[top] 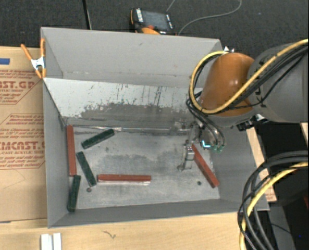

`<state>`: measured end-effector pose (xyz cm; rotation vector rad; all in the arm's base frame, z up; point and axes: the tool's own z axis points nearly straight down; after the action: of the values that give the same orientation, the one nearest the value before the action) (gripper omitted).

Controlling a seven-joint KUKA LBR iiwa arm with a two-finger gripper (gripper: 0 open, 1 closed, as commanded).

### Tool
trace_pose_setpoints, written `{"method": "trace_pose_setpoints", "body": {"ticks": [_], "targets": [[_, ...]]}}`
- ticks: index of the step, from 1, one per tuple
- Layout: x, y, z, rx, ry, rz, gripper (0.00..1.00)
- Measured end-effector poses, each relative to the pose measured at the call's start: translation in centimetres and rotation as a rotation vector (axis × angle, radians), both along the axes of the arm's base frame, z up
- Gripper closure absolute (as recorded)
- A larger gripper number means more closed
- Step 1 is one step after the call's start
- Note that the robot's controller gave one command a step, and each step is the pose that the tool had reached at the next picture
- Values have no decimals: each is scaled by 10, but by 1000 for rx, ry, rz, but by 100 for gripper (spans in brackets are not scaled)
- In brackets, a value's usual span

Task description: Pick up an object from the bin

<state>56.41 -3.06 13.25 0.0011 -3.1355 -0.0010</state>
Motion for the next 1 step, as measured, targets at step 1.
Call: {"method": "trace_pose_setpoints", "body": {"ticks": [1], "targets": [[-75, 65, -2, 3, 1, 50, 0]]}}
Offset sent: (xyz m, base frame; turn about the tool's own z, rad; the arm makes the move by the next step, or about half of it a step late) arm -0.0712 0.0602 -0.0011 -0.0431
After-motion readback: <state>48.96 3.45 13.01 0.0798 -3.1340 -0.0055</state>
